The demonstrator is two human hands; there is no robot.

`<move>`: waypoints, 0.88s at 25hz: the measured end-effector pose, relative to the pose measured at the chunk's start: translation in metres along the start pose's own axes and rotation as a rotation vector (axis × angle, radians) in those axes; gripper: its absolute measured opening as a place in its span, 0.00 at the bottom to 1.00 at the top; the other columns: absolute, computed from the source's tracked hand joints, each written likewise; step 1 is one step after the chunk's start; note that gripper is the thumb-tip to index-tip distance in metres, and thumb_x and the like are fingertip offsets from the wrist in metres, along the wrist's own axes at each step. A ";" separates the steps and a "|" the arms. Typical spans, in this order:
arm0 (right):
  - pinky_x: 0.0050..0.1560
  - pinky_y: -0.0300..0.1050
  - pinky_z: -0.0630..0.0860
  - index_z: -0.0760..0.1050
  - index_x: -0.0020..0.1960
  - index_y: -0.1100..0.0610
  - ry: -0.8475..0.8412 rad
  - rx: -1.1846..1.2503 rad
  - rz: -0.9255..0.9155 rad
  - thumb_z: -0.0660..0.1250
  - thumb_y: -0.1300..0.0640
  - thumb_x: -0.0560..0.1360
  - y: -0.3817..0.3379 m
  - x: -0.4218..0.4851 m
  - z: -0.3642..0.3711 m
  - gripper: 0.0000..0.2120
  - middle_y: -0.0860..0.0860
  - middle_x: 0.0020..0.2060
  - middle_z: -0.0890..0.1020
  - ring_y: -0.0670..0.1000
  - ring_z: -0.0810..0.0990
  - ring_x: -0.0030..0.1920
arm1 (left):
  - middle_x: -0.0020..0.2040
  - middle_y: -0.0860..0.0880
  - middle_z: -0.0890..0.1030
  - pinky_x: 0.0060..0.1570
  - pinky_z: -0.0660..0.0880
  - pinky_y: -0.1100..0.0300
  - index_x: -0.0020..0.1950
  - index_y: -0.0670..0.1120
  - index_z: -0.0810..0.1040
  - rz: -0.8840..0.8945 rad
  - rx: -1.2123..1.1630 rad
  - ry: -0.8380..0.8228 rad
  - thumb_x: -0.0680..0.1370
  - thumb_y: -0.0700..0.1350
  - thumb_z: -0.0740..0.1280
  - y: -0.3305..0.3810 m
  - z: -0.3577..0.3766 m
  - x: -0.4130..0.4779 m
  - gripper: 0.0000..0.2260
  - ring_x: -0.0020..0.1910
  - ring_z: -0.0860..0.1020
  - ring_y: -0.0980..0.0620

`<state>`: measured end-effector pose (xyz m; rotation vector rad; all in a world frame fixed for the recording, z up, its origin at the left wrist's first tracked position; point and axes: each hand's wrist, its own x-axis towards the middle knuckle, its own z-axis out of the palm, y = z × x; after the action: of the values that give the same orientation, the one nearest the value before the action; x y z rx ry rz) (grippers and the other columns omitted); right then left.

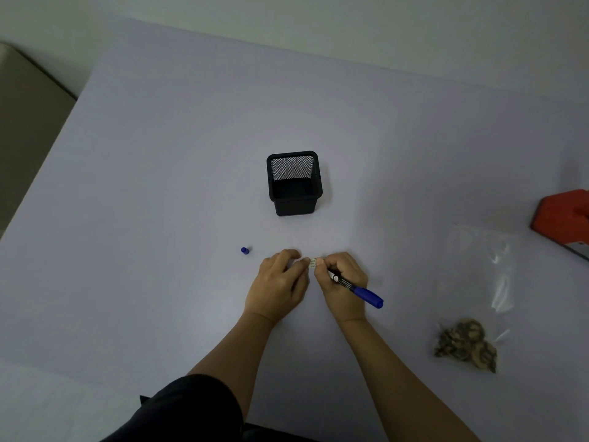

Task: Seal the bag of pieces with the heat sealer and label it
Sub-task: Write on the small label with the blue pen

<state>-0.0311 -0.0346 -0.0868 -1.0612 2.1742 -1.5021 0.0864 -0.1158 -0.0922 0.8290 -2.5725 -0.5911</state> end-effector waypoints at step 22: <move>0.42 0.25 0.72 0.76 0.36 0.63 -0.018 0.016 -0.002 0.65 0.56 0.73 0.003 -0.001 0.002 0.12 0.54 0.32 0.79 0.43 0.74 0.37 | 0.50 0.42 0.80 0.46 0.76 0.53 0.52 0.42 0.81 0.000 0.000 0.005 0.75 0.44 0.64 -0.001 0.001 0.000 0.10 0.47 0.79 0.46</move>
<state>-0.0306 -0.0345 -0.0901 -1.0676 2.1464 -1.5026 0.0866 -0.1160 -0.0935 0.8291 -2.5683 -0.5879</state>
